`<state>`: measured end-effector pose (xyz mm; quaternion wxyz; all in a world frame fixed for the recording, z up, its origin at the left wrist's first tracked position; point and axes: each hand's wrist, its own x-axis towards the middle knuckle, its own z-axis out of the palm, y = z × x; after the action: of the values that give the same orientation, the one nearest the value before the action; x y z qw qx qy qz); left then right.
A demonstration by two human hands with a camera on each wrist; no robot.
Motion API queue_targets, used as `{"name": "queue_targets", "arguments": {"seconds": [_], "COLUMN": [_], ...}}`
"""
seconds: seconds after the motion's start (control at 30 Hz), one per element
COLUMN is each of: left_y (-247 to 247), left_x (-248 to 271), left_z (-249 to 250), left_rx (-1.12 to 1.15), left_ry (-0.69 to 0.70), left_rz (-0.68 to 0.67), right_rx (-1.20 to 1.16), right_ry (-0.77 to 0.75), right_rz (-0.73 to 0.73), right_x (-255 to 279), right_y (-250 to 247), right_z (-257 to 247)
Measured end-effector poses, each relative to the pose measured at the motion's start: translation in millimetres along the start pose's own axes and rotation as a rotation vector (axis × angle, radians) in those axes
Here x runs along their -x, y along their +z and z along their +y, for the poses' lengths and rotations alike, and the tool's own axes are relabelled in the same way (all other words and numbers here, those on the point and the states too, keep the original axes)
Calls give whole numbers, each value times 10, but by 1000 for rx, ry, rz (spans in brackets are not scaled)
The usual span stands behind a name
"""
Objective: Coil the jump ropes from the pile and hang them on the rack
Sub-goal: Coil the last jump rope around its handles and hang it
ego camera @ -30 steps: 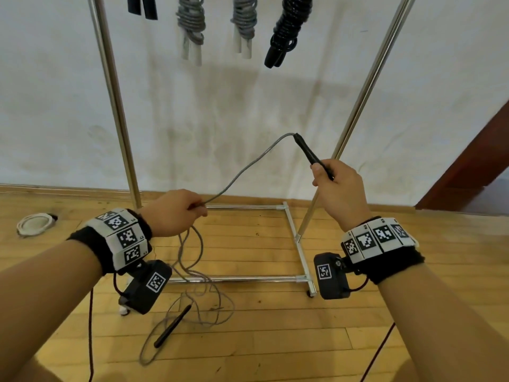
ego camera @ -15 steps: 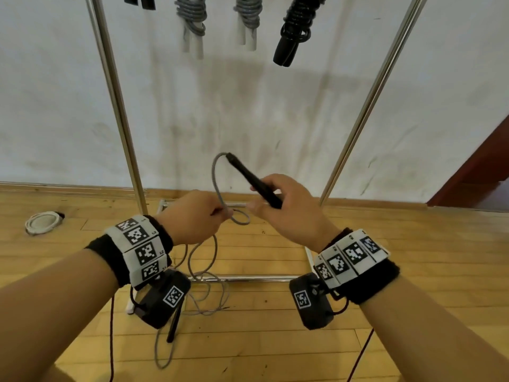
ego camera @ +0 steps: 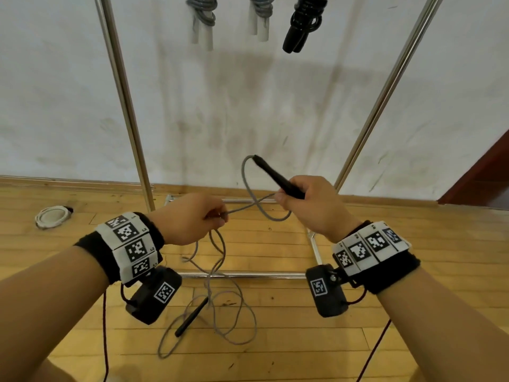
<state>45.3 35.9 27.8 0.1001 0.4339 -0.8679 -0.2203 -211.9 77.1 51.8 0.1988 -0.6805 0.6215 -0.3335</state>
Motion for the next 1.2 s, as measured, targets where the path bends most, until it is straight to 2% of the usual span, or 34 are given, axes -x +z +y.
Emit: {"name": "queue_targets", "arguments": {"seconds": [0.13, 0.23, 0.33, 0.47, 0.63, 0.77, 0.9, 1.0, 1.07, 1.2], "left_y": [-53, -45, -34, -39, -25, 9, 123, 164, 169, 174], "left_x": [12, 12, -7, -28, -25, -32, -29, -35, -38, -31], "left_z": [-119, -146, -124, -98, -19, 134, 335, 410, 424, 410], "left_rx": [-21, 76, 213, 217, 110, 101, 167, 219, 273, 287], "left_ry": [-64, -110, -132, -153, -137, -113, -139, -137, -115, -11], "left_rz": [-91, -121, -70, 28, 108, 130, 56, 67, 66, 76], "right_rx": [8, 12, -79, -183, -247, -408, -624, -577, -484, -280], "right_ry": [25, 42, 57, 184, 367, 430, 335, 205, 169, 57], "right_rz": [33, 58, 125, 199, 177, 72, -9, -133, -209, -94], "right_x": [-19, -18, -38, -60, -33, 34, 160, 243, 278, 283], "right_y": [-83, -116, -188, -269, -214, -50, 127, 216, 268, 359], "right_z": [120, 165, 207, 328, 435, 285, 19, -117, -139, -101]}}
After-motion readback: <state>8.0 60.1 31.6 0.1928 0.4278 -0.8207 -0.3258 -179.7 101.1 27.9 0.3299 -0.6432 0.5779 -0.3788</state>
